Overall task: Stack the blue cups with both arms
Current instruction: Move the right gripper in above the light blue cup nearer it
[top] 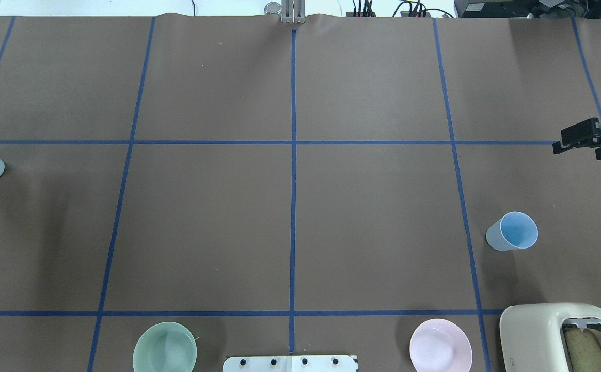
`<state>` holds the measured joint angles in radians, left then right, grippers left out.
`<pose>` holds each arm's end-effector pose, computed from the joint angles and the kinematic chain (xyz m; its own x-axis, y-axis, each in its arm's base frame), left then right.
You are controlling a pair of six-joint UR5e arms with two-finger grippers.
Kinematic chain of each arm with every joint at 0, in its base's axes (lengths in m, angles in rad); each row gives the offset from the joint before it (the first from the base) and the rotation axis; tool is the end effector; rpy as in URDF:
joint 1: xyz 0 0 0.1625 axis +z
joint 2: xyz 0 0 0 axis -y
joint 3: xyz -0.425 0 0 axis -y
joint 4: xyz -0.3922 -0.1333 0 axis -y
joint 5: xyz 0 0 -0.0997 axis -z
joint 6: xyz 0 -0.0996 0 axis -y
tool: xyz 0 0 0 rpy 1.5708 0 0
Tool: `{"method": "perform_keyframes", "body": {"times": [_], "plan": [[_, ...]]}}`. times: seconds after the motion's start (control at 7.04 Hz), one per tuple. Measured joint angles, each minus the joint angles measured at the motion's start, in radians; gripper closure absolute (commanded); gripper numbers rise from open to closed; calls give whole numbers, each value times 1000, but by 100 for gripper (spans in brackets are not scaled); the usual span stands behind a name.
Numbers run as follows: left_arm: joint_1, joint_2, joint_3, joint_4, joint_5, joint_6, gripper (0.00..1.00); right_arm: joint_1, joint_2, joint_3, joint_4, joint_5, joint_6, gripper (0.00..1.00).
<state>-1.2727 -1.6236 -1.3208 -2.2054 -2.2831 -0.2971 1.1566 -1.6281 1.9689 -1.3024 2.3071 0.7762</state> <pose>0.0903 -0.5260 0.6898 0.6919 0.2121 -0.6901 -0.0664 0.9705 0.2317 -0.1281 -0.4563 0.4592 0.6049 0.0622 0.7939 -0.1313 0.9911 0.0225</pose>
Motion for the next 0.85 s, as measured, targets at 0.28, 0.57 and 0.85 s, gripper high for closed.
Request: {"method": "perform_keyframes", "body": {"times": [0.28, 0.57, 0.85], "plan": [[6, -1, 0, 0, 2, 0, 100, 0, 1, -2, 0, 0, 0, 0], [7, -2, -2, 0, 2, 0, 100, 0, 2, -4, 0, -1, 0, 0], [7, -10, -7, 4, -2, -3, 100, 0, 2, -4, 0, -2, 0, 0]]}}
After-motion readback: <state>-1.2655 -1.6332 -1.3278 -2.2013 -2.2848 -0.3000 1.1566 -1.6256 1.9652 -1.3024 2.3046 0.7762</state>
